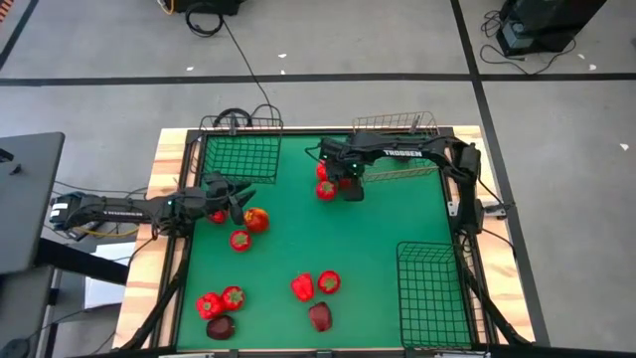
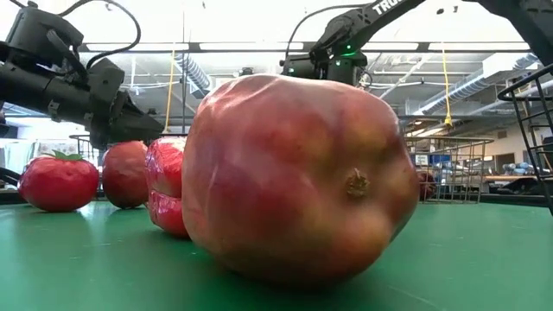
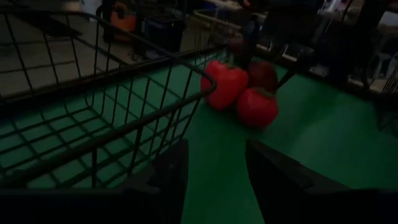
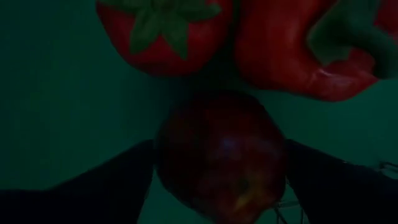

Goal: Sort produce into baskets
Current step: Put the red apple into the gold wire basket

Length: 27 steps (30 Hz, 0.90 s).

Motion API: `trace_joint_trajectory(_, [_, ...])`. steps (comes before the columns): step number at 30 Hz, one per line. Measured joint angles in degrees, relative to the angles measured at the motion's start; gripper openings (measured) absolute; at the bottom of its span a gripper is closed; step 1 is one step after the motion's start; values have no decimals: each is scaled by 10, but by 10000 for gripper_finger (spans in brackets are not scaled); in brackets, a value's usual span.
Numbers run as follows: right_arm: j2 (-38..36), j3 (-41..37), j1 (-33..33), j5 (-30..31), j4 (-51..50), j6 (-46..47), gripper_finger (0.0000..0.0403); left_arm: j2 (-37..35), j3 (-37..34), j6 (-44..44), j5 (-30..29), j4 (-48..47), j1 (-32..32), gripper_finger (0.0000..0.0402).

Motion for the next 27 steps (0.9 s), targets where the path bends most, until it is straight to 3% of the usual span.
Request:
trace_joint_trajectory(9, [-2, 2, 12, 3, -3, 8, 248, 0, 0, 60, -28, 16, 1, 166])
trace_joint_trajectory(21, [-51, 68, 43, 23, -26, 38, 252, 0, 14, 85, -34, 21, 1, 166])
trace_joint_trajectory(27, [-128, 95, 52, 109, -81, 81, 255, 0, 36, 89, -35, 22, 1, 177])
